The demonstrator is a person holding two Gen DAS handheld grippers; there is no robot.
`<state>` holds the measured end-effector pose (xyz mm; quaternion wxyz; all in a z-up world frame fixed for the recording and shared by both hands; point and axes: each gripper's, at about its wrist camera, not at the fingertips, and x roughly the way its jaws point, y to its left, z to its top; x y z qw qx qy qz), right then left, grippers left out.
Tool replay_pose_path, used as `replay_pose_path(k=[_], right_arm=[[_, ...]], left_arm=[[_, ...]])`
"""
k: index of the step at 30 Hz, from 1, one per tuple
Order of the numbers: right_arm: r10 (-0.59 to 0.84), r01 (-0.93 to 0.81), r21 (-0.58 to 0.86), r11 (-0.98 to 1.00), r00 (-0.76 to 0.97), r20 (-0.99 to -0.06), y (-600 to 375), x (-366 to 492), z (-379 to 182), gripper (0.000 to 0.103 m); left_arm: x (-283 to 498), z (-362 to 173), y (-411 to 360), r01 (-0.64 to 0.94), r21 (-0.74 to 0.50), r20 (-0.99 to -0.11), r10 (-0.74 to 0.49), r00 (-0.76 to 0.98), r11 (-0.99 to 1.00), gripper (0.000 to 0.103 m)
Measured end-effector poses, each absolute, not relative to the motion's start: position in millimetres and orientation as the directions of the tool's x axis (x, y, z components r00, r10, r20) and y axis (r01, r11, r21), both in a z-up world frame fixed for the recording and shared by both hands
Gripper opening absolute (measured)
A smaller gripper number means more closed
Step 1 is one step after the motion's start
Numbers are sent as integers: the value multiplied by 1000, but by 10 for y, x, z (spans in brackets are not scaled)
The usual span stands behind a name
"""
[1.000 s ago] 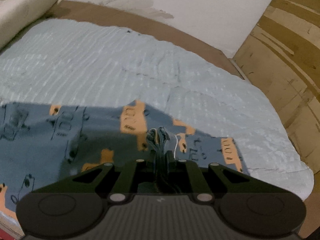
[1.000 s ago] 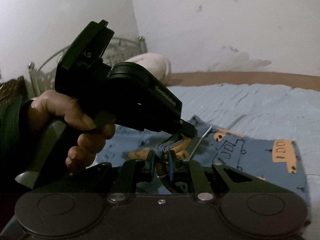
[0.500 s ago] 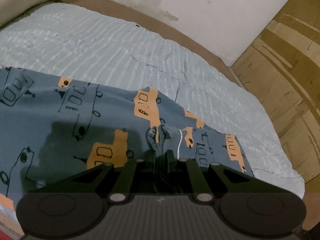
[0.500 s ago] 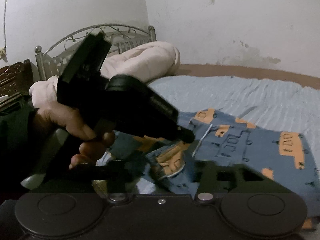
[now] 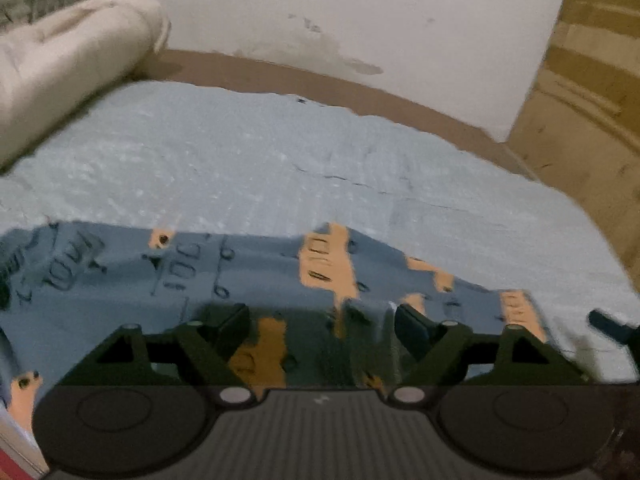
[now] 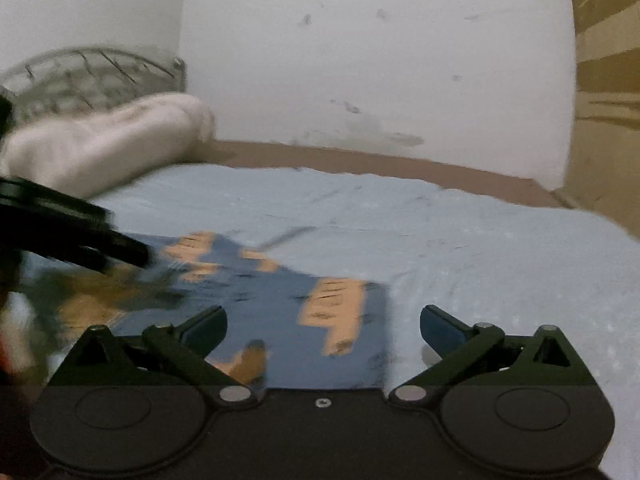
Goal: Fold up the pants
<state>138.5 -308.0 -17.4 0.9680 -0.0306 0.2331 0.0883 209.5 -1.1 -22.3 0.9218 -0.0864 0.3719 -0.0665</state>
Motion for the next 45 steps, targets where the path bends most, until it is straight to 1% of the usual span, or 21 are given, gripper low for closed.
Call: replay_pose_path(k=[2, 5, 8, 11, 14, 17, 19, 23, 25, 27, 30, 31, 33, 37, 41, 43, 45], right_arm=[[123, -168, -53, 984, 873, -472, -3110, 1635, -224, 102], [87, -156, -93, 983, 855, -511, -3124, 1972, -306, 102], [37, -116, -101, 988, 817, -575, -3214, 2279, -425, 102], [-4, -49, -75, 996, 806, -592, -3380, 2330, -471, 102], [-23, -26, -73, 997, 805, -593, -3455, 2202, -527, 102], [-22, -43, -100, 994, 820, -573, -3418, 1924, -555, 102], [-27, -50, -125, 991, 835, -550, -3365, 1715, -566, 102], [-41, -37, -159, 987, 885, -464, -3298, 1252, -587, 102], [-56, -27, -189, 982, 905, -422, -3250, 1068, -617, 102], [-75, -10, -211, 977, 916, -395, -3206, 974, -670, 102], [-95, 9, -211, 977, 911, -401, -3161, 1001, -709, 102], [-100, 15, -209, 978, 910, -402, -3150, 1020, -682, 102], [-101, 24, -206, 978, 923, -371, -3119, 990, -599, 102], [-50, -5, -186, 982, 957, -286, -2975, 961, -428, 102], [59, -108, -162, 981, 957, -283, -2653, 1079, -349, 102], [123, -174, -157, 972, 949, -291, -2460, 1141, -337, 102], [183, -237, -155, 959, 936, -301, -2250, 1222, -325, 102]], left_arm=[[2199, -284, -40, 17, -174, -694, -135, 707, 985, 83], [2231, -352, -29, 23, -153, -701, -125, 703, 988, 85], [2181, -373, -22, 44, -123, -694, -117, 710, 991, 85], [2098, -413, 22, 54, -121, -689, -123, 714, 991, 85], [1969, -427, -5, 76, -84, -678, -113, 727, 994, 85], [1756, -411, -16, 86, -52, -657, -99, 747, 995, 86], [1594, -364, -38, 94, -36, -640, -95, 763, 995, 88], [1345, -389, -118, 130, 34, -606, -83, 791, 991, 90], [1330, -439, -130, 134, 50, -596, -78, 799, 990, 90], [1353, -483, -118, 124, 40, -599, -76, 797, 992, 92], [1343, -430, -81, 137, 30, -597, -92, 797, 990, 92], [1339, -384, -46, 141, 18, -597, -103, 795, 990, 94], [1321, -288, 58, 122, -6, -586, -102, 804, 993, 98], [1278, -100, 303, 46, 11, -548, -32, 836, 999, 102], [1244, 64, 643, -62, 35, -513, 71, 855, 997, 102], [1253, 85, 805, -112, 49, -519, 121, 846, 992, 102], [1272, 69, 956, -163, 58, -542, 168, 823, 985, 102]])
